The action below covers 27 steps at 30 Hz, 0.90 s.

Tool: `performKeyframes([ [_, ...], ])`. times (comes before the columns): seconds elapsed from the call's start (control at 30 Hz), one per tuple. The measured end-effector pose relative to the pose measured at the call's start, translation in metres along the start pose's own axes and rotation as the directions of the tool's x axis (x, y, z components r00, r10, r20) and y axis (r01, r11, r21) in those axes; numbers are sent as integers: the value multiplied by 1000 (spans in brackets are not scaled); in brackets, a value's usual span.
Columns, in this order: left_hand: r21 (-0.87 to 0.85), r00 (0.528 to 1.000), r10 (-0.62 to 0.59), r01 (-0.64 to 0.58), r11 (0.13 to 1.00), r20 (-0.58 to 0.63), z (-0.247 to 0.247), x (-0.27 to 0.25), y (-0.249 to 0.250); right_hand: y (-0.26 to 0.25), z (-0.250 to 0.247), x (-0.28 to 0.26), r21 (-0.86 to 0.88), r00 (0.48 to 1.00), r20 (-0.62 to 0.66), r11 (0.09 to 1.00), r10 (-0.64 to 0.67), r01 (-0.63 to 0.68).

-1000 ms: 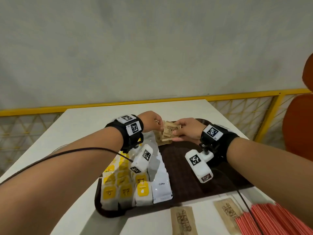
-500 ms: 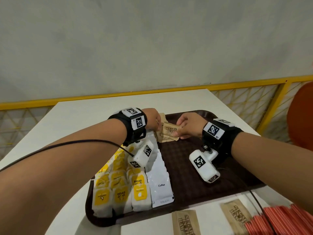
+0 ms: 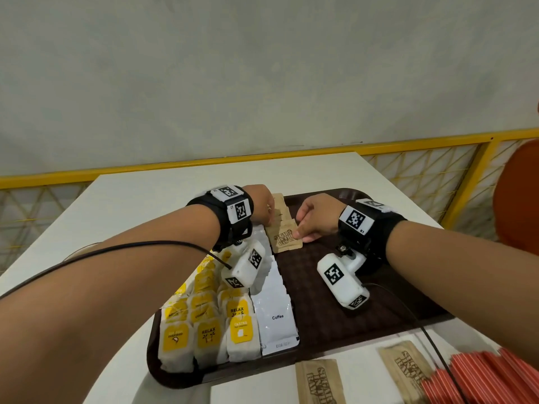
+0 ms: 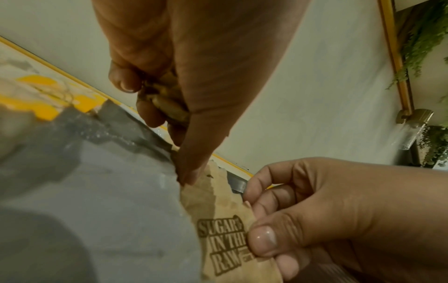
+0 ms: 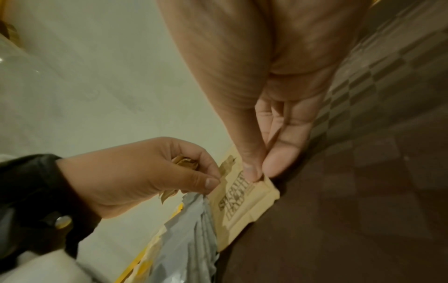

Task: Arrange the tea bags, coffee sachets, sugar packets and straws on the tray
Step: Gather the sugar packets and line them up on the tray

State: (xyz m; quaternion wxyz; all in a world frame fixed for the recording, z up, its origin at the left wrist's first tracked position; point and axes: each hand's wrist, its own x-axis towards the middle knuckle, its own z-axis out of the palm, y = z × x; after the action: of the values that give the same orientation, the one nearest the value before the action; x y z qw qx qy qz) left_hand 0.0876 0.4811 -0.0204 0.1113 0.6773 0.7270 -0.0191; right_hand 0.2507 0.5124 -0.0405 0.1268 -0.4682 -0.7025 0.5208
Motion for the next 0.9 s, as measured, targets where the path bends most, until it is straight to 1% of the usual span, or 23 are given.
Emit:
performKeyframes([
  [0.23,12,1000,1,0,1000,-14,1,2,-3,-2,7,0,43,1000,0,999,5,-5],
  [0.4,-48,998,-27,24,999,-57,0,3,-5,-1,8,0,49,1000,-23,999,10,-9],
  [0.53,-76,998,-42,39,996,-45,-5,6,-7,-4,11,-1,-9,1000,-12,1000,12,-12],
  [0.73,-50,998,-50,48,998,-47,0,11,-5,-5,16,3,-103,1000,-16,995,-6,4],
  [0.9,-30,997,-68,67,997,-42,3,13,0,-6,16,5,-122,1000,-18,992,-3,0],
])
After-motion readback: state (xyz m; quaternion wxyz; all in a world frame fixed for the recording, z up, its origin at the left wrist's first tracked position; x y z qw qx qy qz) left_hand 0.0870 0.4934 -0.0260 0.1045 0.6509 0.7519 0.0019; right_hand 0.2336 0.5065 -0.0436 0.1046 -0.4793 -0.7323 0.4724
